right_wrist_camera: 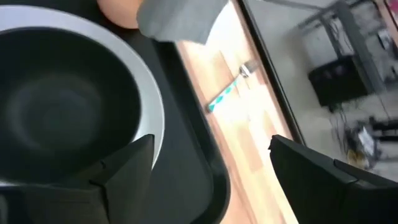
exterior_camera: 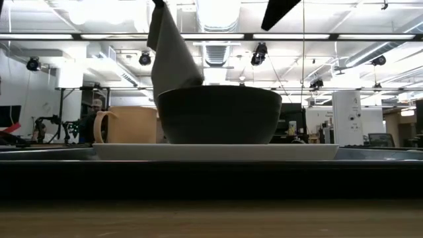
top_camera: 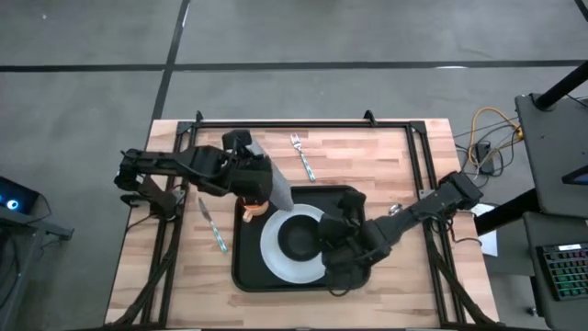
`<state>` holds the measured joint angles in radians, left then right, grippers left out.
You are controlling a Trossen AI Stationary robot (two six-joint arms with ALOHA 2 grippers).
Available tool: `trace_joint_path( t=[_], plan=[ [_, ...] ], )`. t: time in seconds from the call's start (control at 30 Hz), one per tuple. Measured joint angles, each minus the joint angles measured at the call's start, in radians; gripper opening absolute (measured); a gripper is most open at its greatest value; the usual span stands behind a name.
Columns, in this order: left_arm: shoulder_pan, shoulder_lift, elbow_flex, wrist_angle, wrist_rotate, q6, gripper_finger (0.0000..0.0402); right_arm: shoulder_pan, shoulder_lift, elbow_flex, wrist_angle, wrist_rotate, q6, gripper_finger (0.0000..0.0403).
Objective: Set up tray
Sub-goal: Put the gray napkin to the right of the white plate on the black tray
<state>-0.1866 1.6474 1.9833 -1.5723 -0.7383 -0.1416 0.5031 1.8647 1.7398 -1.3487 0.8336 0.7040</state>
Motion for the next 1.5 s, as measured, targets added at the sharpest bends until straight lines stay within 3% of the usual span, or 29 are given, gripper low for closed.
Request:
trace_joint_path(
  t=[0.23,0.37,0.53,0.83,1.03,1.13,1.5],
  plan=[
    [-0.094,-0.001,0.043,0.0,-0.001,0.122,0.0,-0.006,-0.085,0.0,0.101,-0.03,-0.171,0.0299],
    [-0.181,0.0,0.059,0.001,0.0,0.221,0.0,-0.008,-0.173,-0.001,0.252,-0.123,-0.319,0.0293],
    [-0.296,0.0,0.06,0.001,0.0,0.274,0.0,-0.033,-0.244,-0.002,0.459,-0.308,-0.545,0.0294],
    [-0.486,0.0,0.06,0.077,0.006,0.364,0.0,-0.176,-0.24,-0.002,0.673,-0.802,-0.747,0.0293],
    [-0.56,0.0,0.06,0.17,0.057,0.395,0.0,-0.242,-0.205,-0.001,0.762,-0.898,-0.844,0.0294],
    [-0.583,0.0,0.06,0.191,0.057,0.399,0.0,-0.28,-0.199,-0.001,0.83,-1.005,-0.84,0.0292],
    [-0.59,0.0,0.06,0.236,0.059,0.409,0.0,-0.39,-0.127,0.003,1.0,-1.265,-0.92,0.0298]
  ],
)
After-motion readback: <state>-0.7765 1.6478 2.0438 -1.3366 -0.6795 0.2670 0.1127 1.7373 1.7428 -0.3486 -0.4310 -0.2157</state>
